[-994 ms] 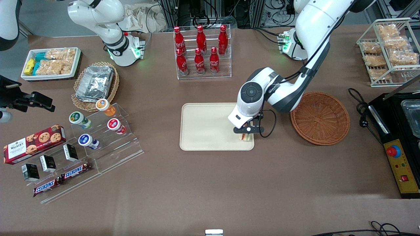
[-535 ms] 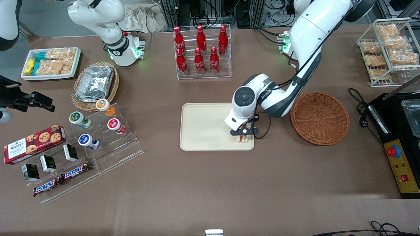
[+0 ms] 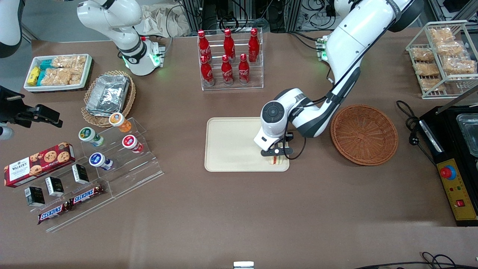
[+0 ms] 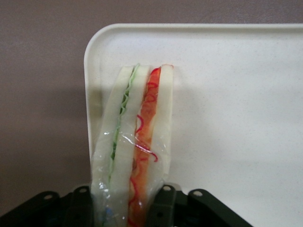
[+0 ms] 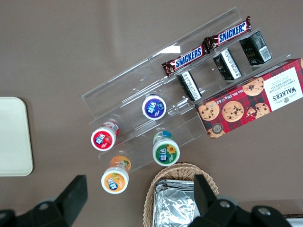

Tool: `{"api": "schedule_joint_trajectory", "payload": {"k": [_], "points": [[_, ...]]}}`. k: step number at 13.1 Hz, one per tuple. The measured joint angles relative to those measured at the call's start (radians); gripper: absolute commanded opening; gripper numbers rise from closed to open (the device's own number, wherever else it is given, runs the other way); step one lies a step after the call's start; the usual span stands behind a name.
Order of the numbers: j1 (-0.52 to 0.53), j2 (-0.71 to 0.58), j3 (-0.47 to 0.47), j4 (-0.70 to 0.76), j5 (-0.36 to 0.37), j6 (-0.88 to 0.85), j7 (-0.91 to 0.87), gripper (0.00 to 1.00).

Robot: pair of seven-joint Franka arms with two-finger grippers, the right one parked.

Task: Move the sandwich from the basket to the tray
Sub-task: 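Open the left gripper to release the sandwich onto the tray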

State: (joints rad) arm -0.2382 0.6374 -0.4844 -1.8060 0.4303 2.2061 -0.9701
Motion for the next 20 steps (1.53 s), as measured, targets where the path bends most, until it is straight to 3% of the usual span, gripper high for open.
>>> {"api": "schedule_joint_trajectory", "payload": {"k": [13, 20], "points": [[0.001, -0.021, 0.001, 0.043, 0.0, -0.021, -0.009, 1.0], [0.002, -0.052, 0.001, 0.125, -0.059, -0.12, -0.01, 1.0]]}}
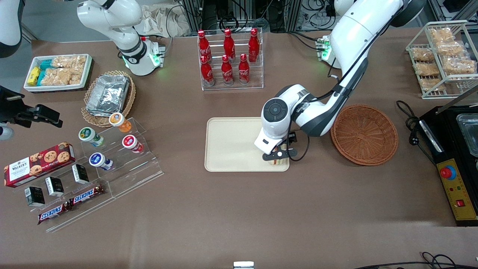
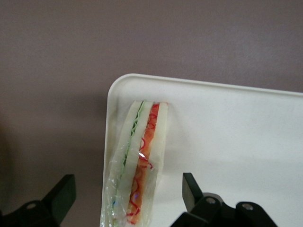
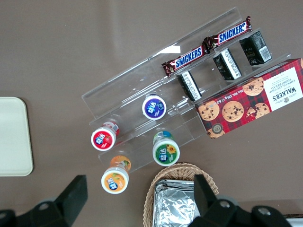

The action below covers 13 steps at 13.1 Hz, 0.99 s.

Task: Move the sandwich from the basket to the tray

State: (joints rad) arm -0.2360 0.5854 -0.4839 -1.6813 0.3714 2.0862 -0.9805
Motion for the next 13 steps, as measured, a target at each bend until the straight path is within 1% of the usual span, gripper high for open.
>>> {"api": "schedule_joint_trajectory", "payload": {"k": [4, 7, 9, 11, 13], "points": [[0.006, -0.046, 0.001, 0.089, -0.084, -0.084, 0.0, 1.0], [0.032, -0.094, 0.001, 0.164, -0.134, -0.154, 0.0, 1.0], [0.052, -0.136, 0.002, 0.194, -0.158, -0.192, 0.0, 1.0], [0.077, -0.19, 0.002, 0.207, -0.167, -0.243, 0.0, 1.0], [0.09, -0.239, 0.002, 0.243, -0.184, -0.324, 0.0, 1.0]]}}
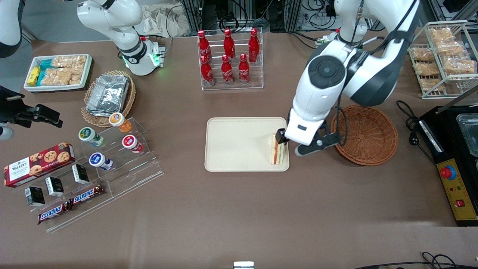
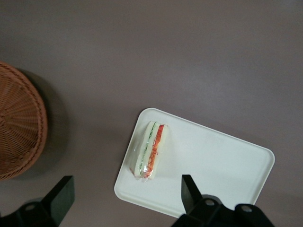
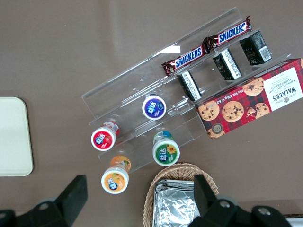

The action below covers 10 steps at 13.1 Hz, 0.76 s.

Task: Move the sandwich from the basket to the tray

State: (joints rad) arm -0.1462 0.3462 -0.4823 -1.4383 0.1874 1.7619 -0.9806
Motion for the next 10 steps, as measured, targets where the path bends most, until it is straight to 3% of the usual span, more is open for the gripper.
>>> {"api": "schedule_joint_trajectory", "payload": {"k": [6, 10], "points": [[0.131, -0.139, 0.012, 0.104, -0.069, -0.204, 0.028, 1.0], [0.143, -0.242, 0.182, 0.089, -0.122, -0.281, 0.289, 1.0]]}}
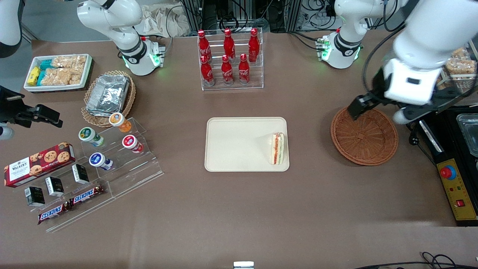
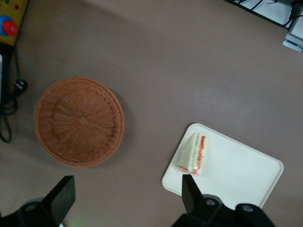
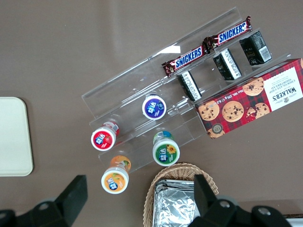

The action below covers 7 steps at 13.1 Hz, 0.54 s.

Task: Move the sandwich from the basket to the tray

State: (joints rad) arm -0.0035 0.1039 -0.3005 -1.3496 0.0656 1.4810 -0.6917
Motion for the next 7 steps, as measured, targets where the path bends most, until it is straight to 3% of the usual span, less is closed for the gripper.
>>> {"api": "schedule_joint_trajectory", "payload": {"k": [5, 7], "points": [[-0.068, -0.194, 0.321, -0.233, -0.061, 0.025, 0.456, 1.0], [-0.08, -0.289, 0.354, -0.389, -0.063, 0.108, 0.521, 1.0]]}}
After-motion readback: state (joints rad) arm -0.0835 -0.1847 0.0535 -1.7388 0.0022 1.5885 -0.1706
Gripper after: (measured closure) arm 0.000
